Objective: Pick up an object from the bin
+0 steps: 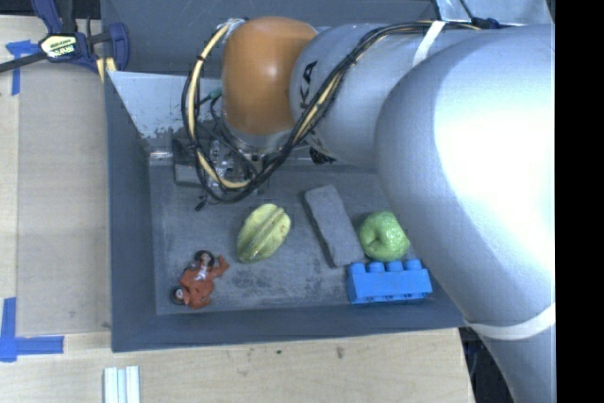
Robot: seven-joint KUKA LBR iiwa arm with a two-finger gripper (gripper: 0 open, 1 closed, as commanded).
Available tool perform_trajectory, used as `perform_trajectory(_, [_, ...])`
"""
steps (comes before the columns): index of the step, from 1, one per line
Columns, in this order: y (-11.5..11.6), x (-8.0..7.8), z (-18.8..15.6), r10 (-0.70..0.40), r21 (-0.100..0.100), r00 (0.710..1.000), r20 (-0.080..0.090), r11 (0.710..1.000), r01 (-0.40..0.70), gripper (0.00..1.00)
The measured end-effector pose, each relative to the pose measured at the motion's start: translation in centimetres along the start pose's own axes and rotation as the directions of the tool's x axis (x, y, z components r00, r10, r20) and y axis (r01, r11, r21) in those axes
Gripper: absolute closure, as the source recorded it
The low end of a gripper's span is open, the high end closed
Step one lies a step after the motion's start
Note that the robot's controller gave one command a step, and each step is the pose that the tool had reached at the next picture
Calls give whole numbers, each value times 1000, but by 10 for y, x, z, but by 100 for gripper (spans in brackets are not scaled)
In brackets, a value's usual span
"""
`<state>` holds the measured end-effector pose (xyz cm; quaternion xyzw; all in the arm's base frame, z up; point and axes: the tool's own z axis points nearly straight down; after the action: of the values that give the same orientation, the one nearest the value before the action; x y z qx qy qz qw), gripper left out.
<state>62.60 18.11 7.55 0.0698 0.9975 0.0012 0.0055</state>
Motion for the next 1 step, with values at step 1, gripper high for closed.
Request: perform_trajectory(1, [-1, 5, -13, 2, 2, 1000, -4, 1000, -2, 100])
